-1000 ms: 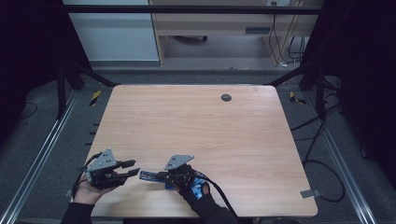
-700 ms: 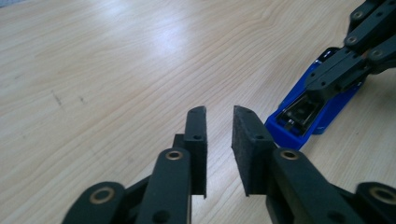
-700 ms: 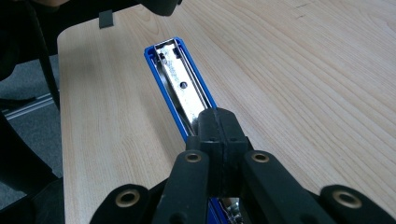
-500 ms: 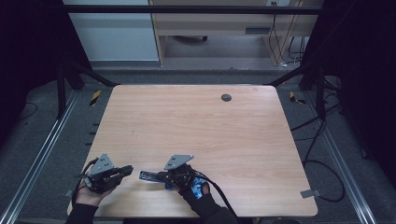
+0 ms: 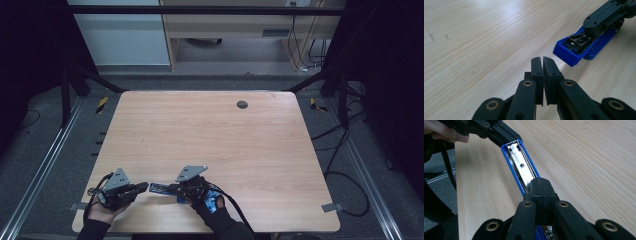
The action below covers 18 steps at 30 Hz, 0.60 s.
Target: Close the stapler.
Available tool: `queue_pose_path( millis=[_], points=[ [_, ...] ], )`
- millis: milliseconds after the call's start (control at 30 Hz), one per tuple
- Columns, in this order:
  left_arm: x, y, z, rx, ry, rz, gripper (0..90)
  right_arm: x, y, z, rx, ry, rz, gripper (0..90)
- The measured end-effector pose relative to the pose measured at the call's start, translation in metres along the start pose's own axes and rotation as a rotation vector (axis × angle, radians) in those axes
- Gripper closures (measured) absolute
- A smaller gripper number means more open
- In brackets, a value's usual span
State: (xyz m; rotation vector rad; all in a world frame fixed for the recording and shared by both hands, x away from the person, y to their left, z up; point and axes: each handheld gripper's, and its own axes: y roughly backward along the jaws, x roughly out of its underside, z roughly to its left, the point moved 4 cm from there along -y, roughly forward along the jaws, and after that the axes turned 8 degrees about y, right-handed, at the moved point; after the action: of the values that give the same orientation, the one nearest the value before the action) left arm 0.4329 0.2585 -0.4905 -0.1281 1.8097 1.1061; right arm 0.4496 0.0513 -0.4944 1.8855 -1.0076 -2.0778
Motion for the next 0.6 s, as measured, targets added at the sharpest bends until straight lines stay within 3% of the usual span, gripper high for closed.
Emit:
queue_pose_path(
  millis=[300,600],
  points=[
    [0.000,-0.001,0.001,-0.008,0.003,0.003,86.3,-0.001,0.004,-0.001,0.001,-0.005,-0.006,90.0],
    [0.001,0.000,0.009,-0.061,0.036,-0.006,85.4,-0.002,0.009,-0.002,0.002,0.000,-0.010,90.0]
  ],
)
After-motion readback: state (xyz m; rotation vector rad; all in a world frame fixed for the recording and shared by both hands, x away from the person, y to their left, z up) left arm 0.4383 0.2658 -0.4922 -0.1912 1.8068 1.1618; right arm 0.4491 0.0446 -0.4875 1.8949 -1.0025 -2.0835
